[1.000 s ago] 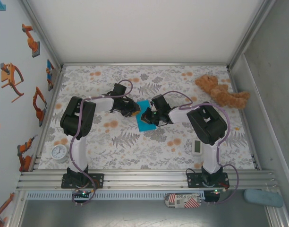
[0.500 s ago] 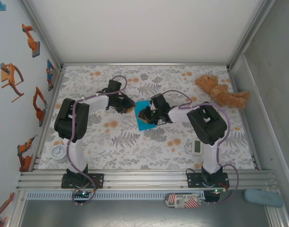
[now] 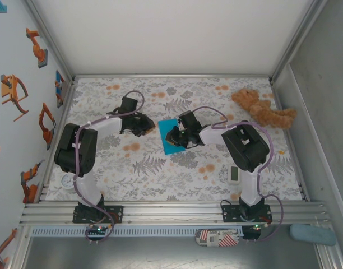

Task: Fold a paper plane with a square sheet of paper (pick it up from the middle)
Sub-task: Fold the triangle a second time at the center of the table.

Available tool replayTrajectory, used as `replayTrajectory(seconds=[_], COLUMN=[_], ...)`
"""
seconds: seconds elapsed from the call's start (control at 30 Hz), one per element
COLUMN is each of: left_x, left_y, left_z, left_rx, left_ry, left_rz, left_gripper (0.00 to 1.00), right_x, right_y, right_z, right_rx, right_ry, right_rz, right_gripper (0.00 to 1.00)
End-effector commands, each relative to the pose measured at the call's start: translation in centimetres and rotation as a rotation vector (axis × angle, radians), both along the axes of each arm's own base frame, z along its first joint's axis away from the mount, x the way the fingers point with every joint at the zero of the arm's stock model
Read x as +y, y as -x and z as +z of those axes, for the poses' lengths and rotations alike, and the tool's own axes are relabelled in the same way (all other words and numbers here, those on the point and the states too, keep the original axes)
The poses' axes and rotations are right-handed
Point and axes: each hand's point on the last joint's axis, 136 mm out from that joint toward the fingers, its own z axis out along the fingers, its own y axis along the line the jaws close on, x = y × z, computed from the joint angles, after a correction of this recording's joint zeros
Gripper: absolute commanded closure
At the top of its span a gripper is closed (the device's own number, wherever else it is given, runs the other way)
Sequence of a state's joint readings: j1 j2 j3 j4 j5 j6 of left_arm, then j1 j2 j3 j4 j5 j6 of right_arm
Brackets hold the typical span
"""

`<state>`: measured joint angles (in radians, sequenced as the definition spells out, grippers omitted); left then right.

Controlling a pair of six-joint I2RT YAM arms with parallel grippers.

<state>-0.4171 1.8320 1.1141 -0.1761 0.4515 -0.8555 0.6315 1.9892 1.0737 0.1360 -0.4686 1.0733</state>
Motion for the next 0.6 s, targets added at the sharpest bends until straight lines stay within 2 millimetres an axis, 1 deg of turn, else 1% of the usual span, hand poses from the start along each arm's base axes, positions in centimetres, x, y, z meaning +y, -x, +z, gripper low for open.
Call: replayTrajectory(seconds=[0.0,0.07,0.2,0.3,0.47,0.57], left_x=[-2.7,-3.6,-4.6,-5.0,-4.9,-4.9], left_y=[1.2,1.8,2.6,2.9,3.2,3.2], left_z=[0.7,0.3,-0.8,-1.6,-3.0,-3.3], left_rx=[-0.023,-0.023,-0.013,0.000,0.027,0.034], left_ry=[0.044,0.037,0.002,-0.008,-0.039,-0.049], left_rz=[-0.080,-0.115,-0.157,-0.171,-0.178,-0.182], left_gripper=[0.85,0.89,0.96,0.99,1.00,1.00], right_x=[-0.8,-1.0,-1.0,-0.9,-0.7,-0.8], right_y=[0.7,0.7,0.7,0.6,0.5,0.5], right_z=[-1.7,-1.8,-1.7,-1.6,-1.5,-1.6], right_rx=[0.026,0.031,0.027,0.030,0.031,0.035], right_ry=[0.058,0.067,0.066,0.063,0.051,0.053], right_rz=[-0.002,-0.003,-0.006,-0.009,-0.019,-0.020], right_gripper=[0.94,1.00,1.00,1.00,1.00,1.00])
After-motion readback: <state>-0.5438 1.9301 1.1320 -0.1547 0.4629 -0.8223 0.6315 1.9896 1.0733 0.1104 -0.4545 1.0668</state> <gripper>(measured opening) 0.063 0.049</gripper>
